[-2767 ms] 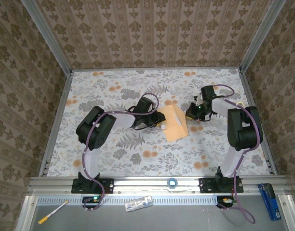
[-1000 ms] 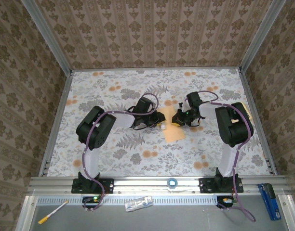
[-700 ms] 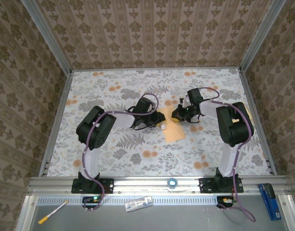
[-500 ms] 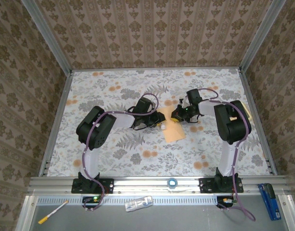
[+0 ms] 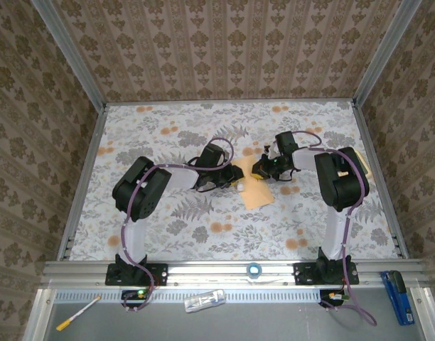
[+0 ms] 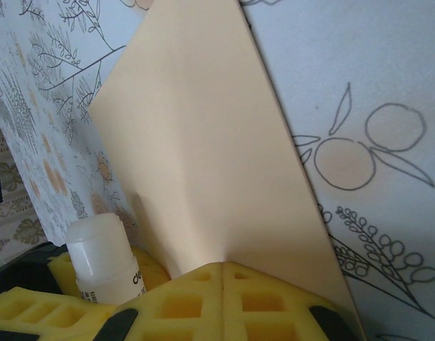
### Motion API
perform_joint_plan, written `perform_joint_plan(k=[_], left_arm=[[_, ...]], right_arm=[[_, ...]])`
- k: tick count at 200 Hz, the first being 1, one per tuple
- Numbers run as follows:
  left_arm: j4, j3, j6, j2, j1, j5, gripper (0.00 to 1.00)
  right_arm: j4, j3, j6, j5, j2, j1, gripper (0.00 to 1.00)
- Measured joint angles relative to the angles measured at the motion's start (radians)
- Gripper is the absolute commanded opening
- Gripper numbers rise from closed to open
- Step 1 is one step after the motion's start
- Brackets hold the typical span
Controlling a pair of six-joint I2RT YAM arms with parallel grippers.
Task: Place the letter into the envelope and seal it
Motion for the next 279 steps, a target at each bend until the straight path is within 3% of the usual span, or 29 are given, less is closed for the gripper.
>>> perform_joint_plan(k=[71, 159, 279], left_arm=[[0.0, 0.0, 0.0, 0.0, 0.0, 0.0, 0.07], [-0.003, 0.0, 0.001, 0.0, 0.011, 0.008, 0.07], [-0.003, 0.0, 0.0, 0.0, 0.012, 0.008, 0.06]], right_arm=[[0.019, -0.108, 0.038, -0.001, -0.113, 0.0, 0.04], [0.135, -0.213, 0.066, -0.032, -0.116, -0.005, 0.04], [0.167, -0.325, 0.097, -0.044, -0.192, -0.007, 0.04]])
